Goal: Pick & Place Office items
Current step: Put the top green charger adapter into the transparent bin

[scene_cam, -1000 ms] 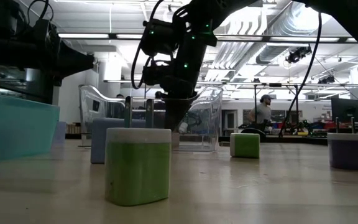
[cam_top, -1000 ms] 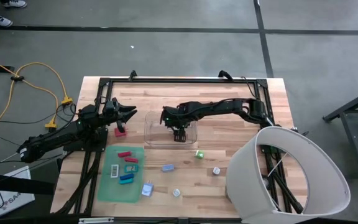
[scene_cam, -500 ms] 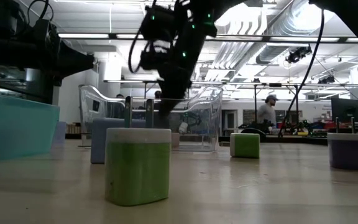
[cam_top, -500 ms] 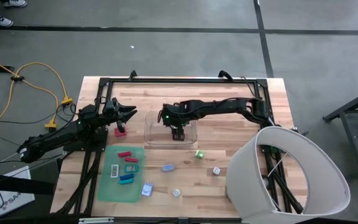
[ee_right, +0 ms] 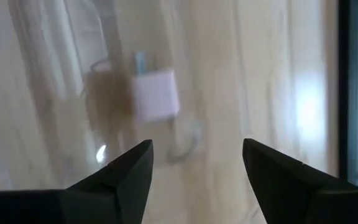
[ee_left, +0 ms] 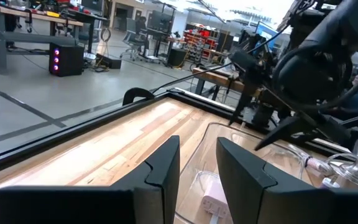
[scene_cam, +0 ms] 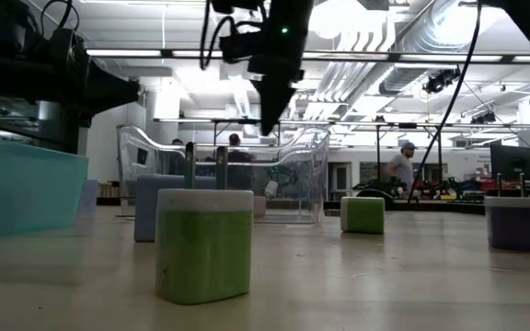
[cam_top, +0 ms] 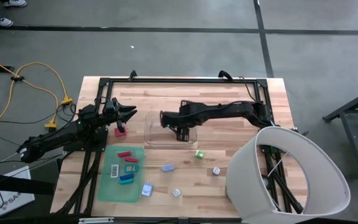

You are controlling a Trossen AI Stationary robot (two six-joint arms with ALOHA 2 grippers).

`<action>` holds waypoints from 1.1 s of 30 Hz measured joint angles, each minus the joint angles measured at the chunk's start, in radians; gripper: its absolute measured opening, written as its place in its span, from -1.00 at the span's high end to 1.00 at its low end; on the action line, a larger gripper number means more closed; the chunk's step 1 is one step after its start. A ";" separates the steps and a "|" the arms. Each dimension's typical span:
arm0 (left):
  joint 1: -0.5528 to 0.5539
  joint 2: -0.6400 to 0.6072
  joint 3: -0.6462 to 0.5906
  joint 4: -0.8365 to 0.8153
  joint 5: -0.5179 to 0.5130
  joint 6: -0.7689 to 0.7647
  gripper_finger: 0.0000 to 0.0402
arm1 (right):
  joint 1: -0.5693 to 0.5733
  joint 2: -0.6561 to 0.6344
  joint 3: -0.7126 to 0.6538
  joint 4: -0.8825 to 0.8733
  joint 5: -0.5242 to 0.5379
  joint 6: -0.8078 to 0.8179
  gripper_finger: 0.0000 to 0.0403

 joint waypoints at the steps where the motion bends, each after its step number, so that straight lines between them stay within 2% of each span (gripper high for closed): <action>1: 0.000 0.000 0.000 0.000 0.000 0.000 0.49 | 0.006 -0.003 0.000 -0.036 -0.001 0.040 -0.17; 9: 0.000 0.000 0.000 0.000 0.000 0.000 0.49 | 0.067 -0.051 -0.001 -0.271 0.007 0.359 -0.17; 14: 0.000 0.000 0.000 0.000 0.000 0.000 0.49 | 0.115 -0.073 0.001 -0.301 -0.003 0.471 -0.17; 23: 0.000 0.000 0.000 0.000 0.000 0.000 0.49 | 0.143 -0.079 0.000 -0.295 -0.152 0.574 -0.17; 26: 0.000 0.000 0.000 0.000 0.000 0.000 0.49 | 0.155 -0.079 -0.005 -0.290 -0.168 0.593 -0.17; 33: 0.000 0.000 0.000 0.000 0.000 0.000 0.49 | 0.178 -0.097 -0.151 -0.194 -0.189 0.636 -0.17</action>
